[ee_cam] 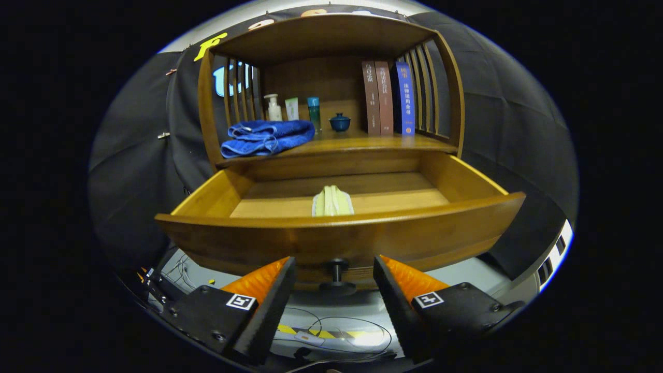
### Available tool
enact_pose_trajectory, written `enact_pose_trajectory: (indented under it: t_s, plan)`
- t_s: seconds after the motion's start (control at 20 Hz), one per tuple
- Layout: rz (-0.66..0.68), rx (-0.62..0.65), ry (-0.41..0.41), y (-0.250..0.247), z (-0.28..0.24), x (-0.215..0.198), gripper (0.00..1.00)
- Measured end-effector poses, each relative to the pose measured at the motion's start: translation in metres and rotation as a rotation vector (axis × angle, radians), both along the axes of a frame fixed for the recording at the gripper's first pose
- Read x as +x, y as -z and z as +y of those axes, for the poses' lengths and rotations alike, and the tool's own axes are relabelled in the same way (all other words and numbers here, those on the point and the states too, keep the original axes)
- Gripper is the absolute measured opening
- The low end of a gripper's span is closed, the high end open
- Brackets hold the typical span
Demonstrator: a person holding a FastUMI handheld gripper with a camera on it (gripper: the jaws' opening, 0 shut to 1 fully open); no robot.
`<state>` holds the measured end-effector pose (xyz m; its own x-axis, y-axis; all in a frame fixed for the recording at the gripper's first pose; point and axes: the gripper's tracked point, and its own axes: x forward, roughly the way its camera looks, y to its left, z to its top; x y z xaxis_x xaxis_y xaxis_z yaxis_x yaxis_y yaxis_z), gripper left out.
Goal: Pull open the drawer, take out the items inside it, and place them on the countertop above the cabinet.
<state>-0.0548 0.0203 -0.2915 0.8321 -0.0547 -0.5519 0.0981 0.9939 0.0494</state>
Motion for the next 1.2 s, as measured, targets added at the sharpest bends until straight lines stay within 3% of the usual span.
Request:
enact_pose_trajectory:
  t_s: [0.15, 0.35, 0.75, 1.15, 1.2]
  plan:
    - [-0.057, -0.008, -0.017, -0.05, 0.002, 0.019, 0.95]
    - [-0.032, -0.031, -0.063, -0.077, 0.002, 0.085, 0.97]
    - [0.298, -0.028, -0.071, 0.0, -0.003, 0.173, 1.0]
    - [0.573, -0.005, -0.04, 0.066, -0.013, 0.186, 1.0]
    - [0.598, -0.002, -0.04, 0.067, -0.013, 0.182, 0.9]
